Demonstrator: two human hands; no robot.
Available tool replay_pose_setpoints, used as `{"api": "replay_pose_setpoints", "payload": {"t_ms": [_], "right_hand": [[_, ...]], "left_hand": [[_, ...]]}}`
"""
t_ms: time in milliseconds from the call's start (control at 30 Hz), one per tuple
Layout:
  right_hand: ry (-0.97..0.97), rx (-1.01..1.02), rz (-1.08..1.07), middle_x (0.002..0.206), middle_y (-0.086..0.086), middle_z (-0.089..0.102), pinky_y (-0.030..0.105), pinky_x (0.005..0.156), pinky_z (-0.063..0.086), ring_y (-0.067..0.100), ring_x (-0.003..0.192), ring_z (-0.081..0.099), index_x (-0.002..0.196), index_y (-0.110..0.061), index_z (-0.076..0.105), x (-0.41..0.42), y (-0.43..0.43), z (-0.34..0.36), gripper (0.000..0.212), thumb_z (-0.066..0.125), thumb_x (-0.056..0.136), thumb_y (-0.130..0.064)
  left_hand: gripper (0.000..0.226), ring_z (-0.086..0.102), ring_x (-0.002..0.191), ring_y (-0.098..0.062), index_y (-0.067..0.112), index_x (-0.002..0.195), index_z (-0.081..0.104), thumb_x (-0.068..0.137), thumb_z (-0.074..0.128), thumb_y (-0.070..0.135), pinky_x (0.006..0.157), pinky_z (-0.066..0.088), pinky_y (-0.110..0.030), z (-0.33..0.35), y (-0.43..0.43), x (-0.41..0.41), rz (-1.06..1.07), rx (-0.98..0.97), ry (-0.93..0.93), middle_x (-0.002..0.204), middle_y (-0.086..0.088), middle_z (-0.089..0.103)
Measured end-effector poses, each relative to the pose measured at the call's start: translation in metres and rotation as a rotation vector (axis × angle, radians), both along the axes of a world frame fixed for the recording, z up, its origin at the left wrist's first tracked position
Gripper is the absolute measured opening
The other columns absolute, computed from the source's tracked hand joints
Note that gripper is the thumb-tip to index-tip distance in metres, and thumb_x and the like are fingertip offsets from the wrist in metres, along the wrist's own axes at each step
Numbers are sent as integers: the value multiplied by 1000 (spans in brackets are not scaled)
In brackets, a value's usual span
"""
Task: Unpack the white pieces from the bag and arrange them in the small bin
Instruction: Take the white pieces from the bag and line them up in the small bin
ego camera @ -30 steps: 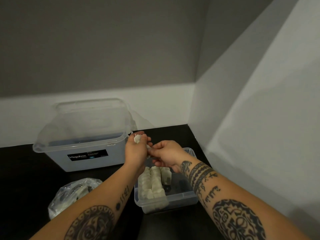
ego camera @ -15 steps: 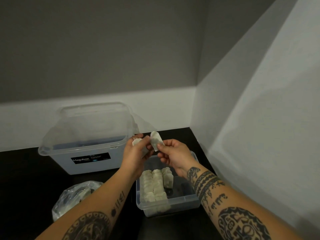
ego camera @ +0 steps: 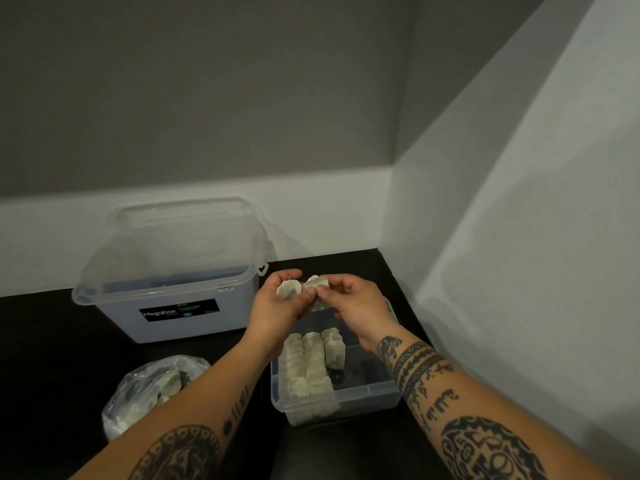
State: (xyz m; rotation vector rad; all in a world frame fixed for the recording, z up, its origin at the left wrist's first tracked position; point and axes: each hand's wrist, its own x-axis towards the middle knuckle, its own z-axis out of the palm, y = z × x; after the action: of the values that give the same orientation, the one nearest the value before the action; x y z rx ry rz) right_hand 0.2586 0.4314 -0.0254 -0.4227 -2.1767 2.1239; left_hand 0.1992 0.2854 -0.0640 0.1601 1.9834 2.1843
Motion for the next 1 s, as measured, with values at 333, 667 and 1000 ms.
{"api": "replay_pose_setpoints", "payload": {"t_ms": [333,667,1000], "right_hand": [[-301,177,-18,102,0,70,32,79,61,16,92,69,107,-20,69,0,16,-34,12,69,95,-18],[-613,618,167,115,17,72,26,65,58,22,84,68,120,-4,68,-12,25,-94,32,66,89,-9],[-726,589,38,95,11,75,39,84,63,23,89,75,101,-7,68,-29,14,-111,20,76,86,-15]], "left_hand": [[41,65,82,-20,27,126,59,91,75,13,73,58,-32,-10,-7,-5,97,5,-64,99,-10,71],[40,67,83,-19,28,129,60,93,74,19,76,62,-31,-7,-6,0,105,-53,-39,105,-9,67],[49,67,84,-18,28,135,54,92,75,18,71,59,-26,-5,-8,-3,120,-37,-110,114,-11,64]]}}
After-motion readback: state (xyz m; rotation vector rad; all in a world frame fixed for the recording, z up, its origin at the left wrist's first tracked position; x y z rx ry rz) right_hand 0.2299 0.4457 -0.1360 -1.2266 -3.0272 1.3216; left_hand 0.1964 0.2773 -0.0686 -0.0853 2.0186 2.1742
